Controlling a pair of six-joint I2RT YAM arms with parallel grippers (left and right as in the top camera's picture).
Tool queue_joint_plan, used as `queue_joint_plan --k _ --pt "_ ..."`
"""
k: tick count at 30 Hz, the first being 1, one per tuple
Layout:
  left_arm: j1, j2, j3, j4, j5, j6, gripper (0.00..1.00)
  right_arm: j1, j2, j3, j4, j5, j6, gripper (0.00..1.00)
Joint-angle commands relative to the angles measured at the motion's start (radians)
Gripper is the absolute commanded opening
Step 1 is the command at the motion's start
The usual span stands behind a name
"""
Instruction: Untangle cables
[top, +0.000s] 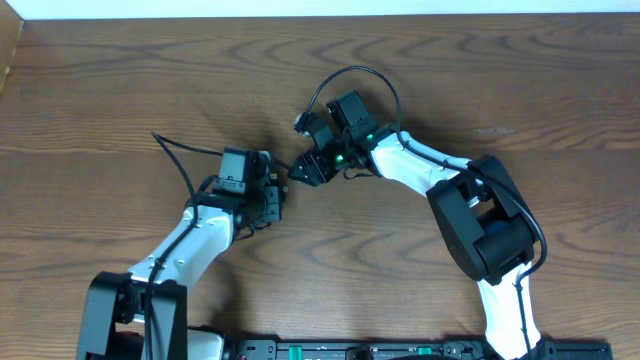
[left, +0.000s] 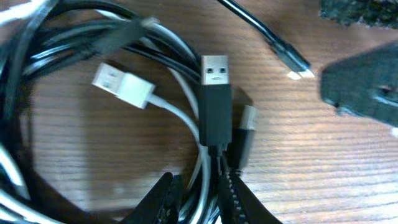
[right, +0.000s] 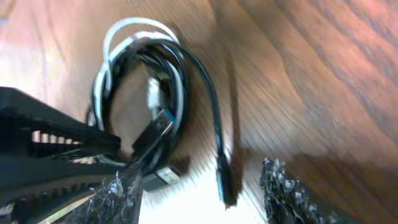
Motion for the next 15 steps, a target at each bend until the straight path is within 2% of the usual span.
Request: queue_joint_plan --k 1,6,9,12,14,15 --pt "0.075 -0.053 0.033 -0.002 0.056 -0.012 0.25 0.018 0.008 0.011 0.044 -0.053 0.068 0.56" --pt "0.178 -0.06 0.032 -0.018 0.056 -0.079 0.26 0.064 0.009 0.011 0.122 0.005 0.109 0.57" --pt "0.204 -0.04 0.029 -0.032 0.056 -0.078 0.27 0.112 0.019 0.011 0.122 0.127 0.109 0.65" --pt "0.204 -0.018 0.025 -0.029 0.056 -0.079 0.27 0.142 0.032 0.011 0.125 0.205 0.109 0.68" --pt "0.204 0.002 0.025 -0.023 0.056 -0.079 0.27 0.154 0.039 0.011 0.124 0.233 0.108 0.67" --pt "0.204 0.009 0.025 -0.02 0.056 -0.079 0.27 0.156 0.04 0.011 0.121 0.238 0.108 0.64"
